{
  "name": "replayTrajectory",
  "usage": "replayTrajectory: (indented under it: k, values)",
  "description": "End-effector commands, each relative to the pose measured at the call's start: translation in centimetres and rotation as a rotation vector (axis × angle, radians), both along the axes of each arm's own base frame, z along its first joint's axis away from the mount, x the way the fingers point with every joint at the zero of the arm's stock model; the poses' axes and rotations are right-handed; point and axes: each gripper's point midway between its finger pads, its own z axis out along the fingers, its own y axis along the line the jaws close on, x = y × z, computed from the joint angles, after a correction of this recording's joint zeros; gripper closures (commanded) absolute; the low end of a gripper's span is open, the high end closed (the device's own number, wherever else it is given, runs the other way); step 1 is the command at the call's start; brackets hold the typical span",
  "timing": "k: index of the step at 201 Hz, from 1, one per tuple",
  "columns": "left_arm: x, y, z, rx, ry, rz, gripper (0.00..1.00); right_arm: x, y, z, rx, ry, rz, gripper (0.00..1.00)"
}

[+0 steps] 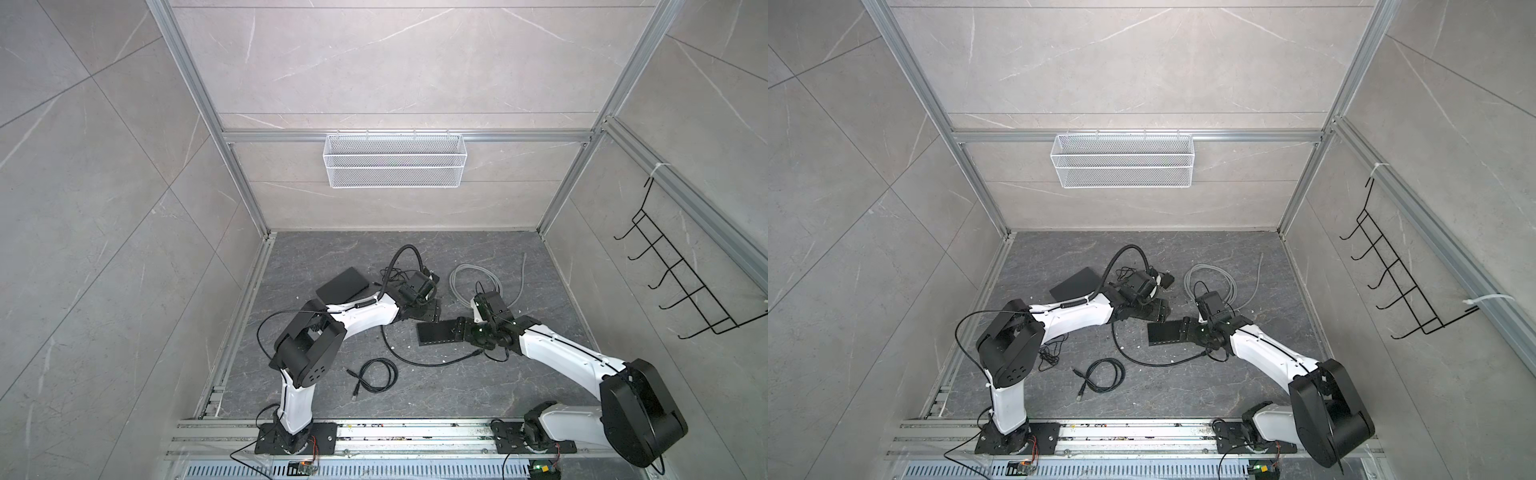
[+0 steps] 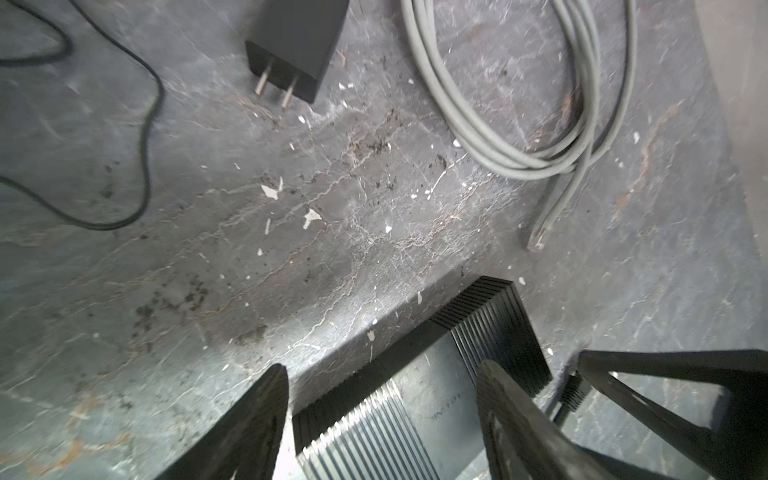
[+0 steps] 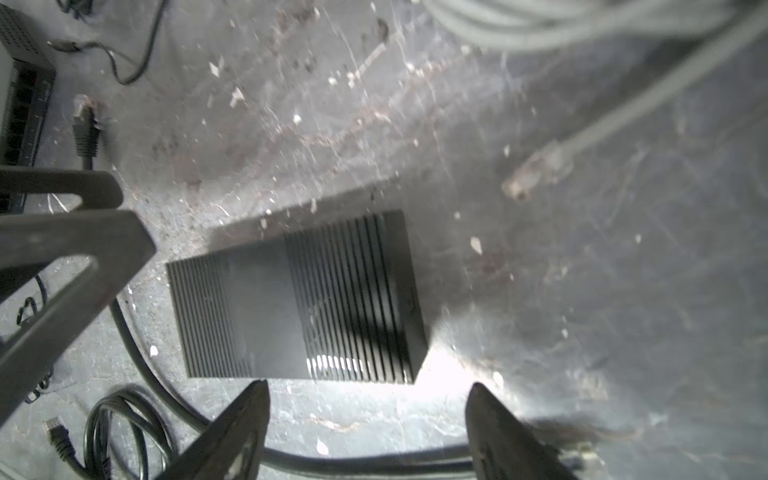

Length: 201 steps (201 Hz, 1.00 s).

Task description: Insert the plug into the switch port

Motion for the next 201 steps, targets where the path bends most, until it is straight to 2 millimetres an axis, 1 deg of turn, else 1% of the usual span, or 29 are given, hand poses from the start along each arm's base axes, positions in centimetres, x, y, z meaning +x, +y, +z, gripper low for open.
replayTrajectory:
  k: [1,21,38,45,52,53,81,107,109,111,126,130,136,146,166,182,190,201]
  values:
    - [0.5,0.1,0.6,0.022,-0.028,-0.014,0.26,-0.1,0.1,0.5,0.026,-0.014,-0.018,0.24]
    - [2.3,1.5,1.0,0.053,-0.056,0.042,0.25,-0.2,-0.2,0.4,0.005,-0.009,-0.014,0.24]
    - [4.8,2.3,1.6,0.09,-0.129,0.085,0.27,-0.2,-0.5,0.5,-0.011,-0.017,-0.02,0.24]
    - [5.8,2.4,1.4,0.119,-0.159,0.09,0.28,-0.1,-0.6,0.4,-0.016,-0.02,-0.022,0.24]
    - [6.9,2.3,1.3,0.139,-0.179,0.088,0.29,0.1,-0.6,0.5,-0.018,-0.023,-0.021,0.24]
    - [7.0,2.2,1.6,0.135,-0.183,0.089,0.29,0.1,-0.6,0.5,-0.02,-0.023,-0.022,0.24]
    - [10.2,1.2,0.4,0.157,-0.2,0.081,0.29,0.6,-0.4,0.5,-0.027,-0.025,-0.014,0.24]
    - [12.2,-0.3,-0.3,0.173,-0.213,0.068,0.24,1.0,-0.2,0.4,-0.028,-0.027,-0.012,0.24]
    - [12.3,-0.4,-0.6,0.176,-0.211,0.066,0.24,1.0,-0.2,0.4,-0.027,-0.028,-0.01,0.24]
    - [12.5,-0.5,-0.4,0.175,-0.212,0.066,0.24,1.0,-0.2,0.4,-0.028,-0.027,-0.01,0.24]
    - [13.0,-1.0,-1.4,0.196,-0.197,0.059,0.24,1.2,-0.2,0.5,-0.032,-0.032,-0.007,0.24]
    - [13.1,-0.9,-1.2,0.201,-0.198,0.064,0.24,1.3,-0.2,0.6,-0.034,-0.035,-0.007,0.24]
    - [13.3,-0.5,-0.9,0.219,-0.202,0.084,0.24,1.3,-0.2,0.8,-0.038,-0.036,-0.003,0.25]
    - [13.4,0.3,-1.1,0.248,-0.208,0.115,0.24,1.4,-0.3,1.2,-0.042,-0.046,0.003,0.25]
    - [14.0,3.0,1.2,0.251,-0.246,0.168,0.25,1.6,-0.2,2.0,-0.046,-0.074,0.027,0.26]
    - [14.3,6.1,3.0,0.281,-0.254,0.197,0.27,1.9,0.2,2.5,-0.045,-0.085,0.061,0.28]
    - [14.5,8.2,3.4,0.318,-0.24,0.221,0.28,2.0,0.5,2.6,-0.042,-0.085,0.073,0.29]
    - [14.6,11.5,3.5,0.35,-0.179,0.285,0.3,2.2,0.9,2.8,-0.038,-0.09,0.096,0.32]
